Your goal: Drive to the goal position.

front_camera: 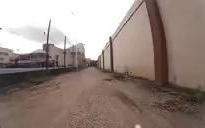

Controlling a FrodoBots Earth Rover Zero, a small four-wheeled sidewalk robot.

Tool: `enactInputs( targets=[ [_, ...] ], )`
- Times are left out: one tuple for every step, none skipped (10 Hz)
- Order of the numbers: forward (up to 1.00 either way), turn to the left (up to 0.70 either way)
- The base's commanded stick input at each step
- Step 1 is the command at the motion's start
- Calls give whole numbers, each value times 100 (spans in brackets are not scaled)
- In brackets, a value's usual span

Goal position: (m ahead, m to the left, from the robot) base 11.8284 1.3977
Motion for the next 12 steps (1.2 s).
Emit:
enactInputs(
  targets=[
    [30,0],
    [30,0],
    [30,0],
    [30,0],
    [30,0],
    [30,0],
    [30,0],
    [30,0],
    [30,0],
    [30,0],
    [30,0],
    [30,0]
  ],
)
